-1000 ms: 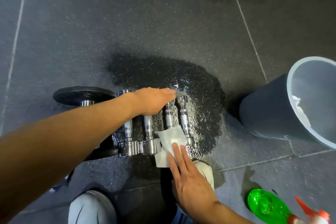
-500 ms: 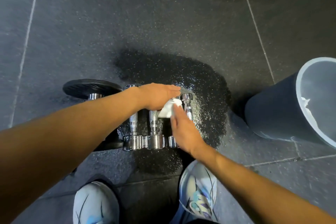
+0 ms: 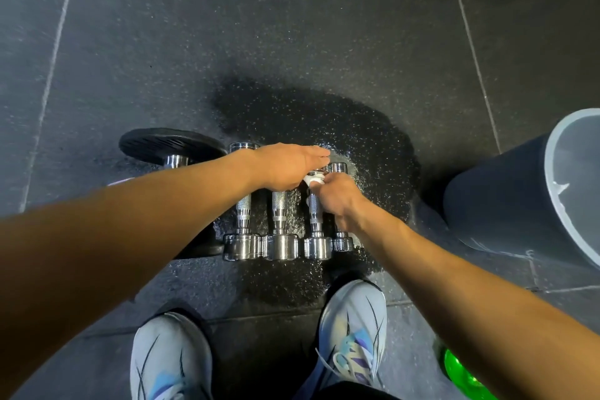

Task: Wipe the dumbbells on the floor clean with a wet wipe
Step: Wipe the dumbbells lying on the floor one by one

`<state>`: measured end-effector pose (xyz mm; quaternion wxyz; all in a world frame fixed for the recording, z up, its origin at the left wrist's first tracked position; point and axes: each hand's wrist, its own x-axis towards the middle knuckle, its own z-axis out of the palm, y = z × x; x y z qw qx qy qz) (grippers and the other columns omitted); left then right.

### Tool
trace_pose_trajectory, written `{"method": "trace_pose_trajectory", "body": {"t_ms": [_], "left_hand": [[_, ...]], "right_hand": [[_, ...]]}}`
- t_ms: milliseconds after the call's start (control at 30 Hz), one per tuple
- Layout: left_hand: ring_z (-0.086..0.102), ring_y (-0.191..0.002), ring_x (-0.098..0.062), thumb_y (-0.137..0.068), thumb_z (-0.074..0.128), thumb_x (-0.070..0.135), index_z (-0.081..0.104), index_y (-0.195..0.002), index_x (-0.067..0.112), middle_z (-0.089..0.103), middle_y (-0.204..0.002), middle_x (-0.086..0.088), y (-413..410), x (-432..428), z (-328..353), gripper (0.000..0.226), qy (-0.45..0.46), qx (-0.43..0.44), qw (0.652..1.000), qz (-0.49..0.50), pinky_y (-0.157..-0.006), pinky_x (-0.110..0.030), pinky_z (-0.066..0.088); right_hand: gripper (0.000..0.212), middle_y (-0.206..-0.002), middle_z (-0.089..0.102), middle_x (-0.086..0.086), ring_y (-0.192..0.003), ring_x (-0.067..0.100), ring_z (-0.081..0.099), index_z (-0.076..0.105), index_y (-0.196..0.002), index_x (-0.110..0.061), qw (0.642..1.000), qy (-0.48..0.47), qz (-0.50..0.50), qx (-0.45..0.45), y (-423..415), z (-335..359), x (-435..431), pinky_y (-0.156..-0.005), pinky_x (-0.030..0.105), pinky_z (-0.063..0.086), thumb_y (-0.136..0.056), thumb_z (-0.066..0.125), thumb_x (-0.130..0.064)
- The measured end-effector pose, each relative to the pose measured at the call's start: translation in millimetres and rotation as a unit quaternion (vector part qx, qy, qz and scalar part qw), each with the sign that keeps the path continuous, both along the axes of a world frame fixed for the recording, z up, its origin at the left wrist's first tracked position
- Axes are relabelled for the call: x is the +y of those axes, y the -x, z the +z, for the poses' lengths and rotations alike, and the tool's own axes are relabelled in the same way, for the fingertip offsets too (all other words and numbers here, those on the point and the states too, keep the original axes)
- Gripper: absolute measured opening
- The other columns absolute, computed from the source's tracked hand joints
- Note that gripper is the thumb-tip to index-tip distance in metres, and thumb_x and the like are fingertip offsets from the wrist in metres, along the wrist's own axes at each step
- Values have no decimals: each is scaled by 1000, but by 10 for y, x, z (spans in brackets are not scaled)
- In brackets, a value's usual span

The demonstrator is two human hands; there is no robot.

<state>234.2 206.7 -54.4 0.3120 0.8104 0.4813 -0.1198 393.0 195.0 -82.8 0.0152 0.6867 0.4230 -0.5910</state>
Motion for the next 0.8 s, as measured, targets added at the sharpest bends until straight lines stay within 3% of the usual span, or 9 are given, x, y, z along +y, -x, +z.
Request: {"method": "trace_pose_trajectory", "body": {"t_ms": [100,167,267,367,433,500,667,733,800], "left_hand": [[10,-156,-15,-91,44,-15,16,-163,22,4,-171,6,23,-20,-17,86,0,3,1000,4,-123,-31,16],[5,-157,-13,-91,44,-15,14,-163,21,3,-171,5,26,-31,-1,86,-1,6,1000,3,-123,-29,13],[1,-157,-11,-92,42,-14,14,-163,21,3,-171,7,4,-14,53,84,1,14,1000,0,-124,-33,13],[0,-157,-11,-94,40,-12,13,-163,22,0,-171,8,-23,-7,76,81,11,29,1000,0,-125,-37,12],[2,-157,-12,-95,42,-10,14,-163,22,0,-171,8,-15,9,80,80,13,27,1000,-2,-124,-33,11],[4,-156,-11,-96,44,-9,14,-163,23,0,-171,10,14,19,98,80,18,22,1000,-2,-122,-26,11],[10,-155,-9,-91,40,-16,10,-163,29,-4,-170,13,37,-15,140,91,25,11,1000,10,-117,-24,21],[13,-154,-9,-90,39,-16,8,-163,30,-6,-170,14,30,-24,159,92,28,14,999,11,-112,-22,26],[18,-152,-9,-90,38,-17,6,-163,31,-8,-170,15,33,-27,170,93,30,16,999,12,-105,-20,29]], "right_hand": [[30,-90,67,17,-56,27,57,51,-132,-3,999,25,-21,9,-5,63,27,-39,31,43,-104,50,-13],[18,-112,68,23,-96,40,72,54,-117,-2,997,32,-57,51,11,67,32,-73,47,62,-102,44,-2],[27,-153,42,22,-141,43,42,47,-123,-2,988,38,-109,104,53,110,39,-115,59,37,-98,42,7],[29,-136,58,27,-117,37,61,55,-116,-7,995,19,-63,72,92,57,15,-103,63,48,-96,41,10],[28,-118,66,25,-94,29,62,58,-116,0,997,-57,56,-13,92,71,-47,-85,49,60,-98,39,7],[27,-114,66,20,-90,27,55,59,-122,0,961,-173,192,-100,36,116,-158,-68,26,47,-103,40,-4],[26,-104,65,13,-67,16,63,59,-128,-13,867,-305,366,-146,-198,241,-665,-55,13,50,-106,47,-16],[35,-122,56,16,-95,23,63,56,-133,-9,825,-303,449,-160,-243,310,-891,-84,29,56,-101,43,-7],[53,-150,39,23,-133,36,48,48,-144,-1,734,-332,566,-173,-293,393,-1112,-111,45,43,-91,47,5]]}}
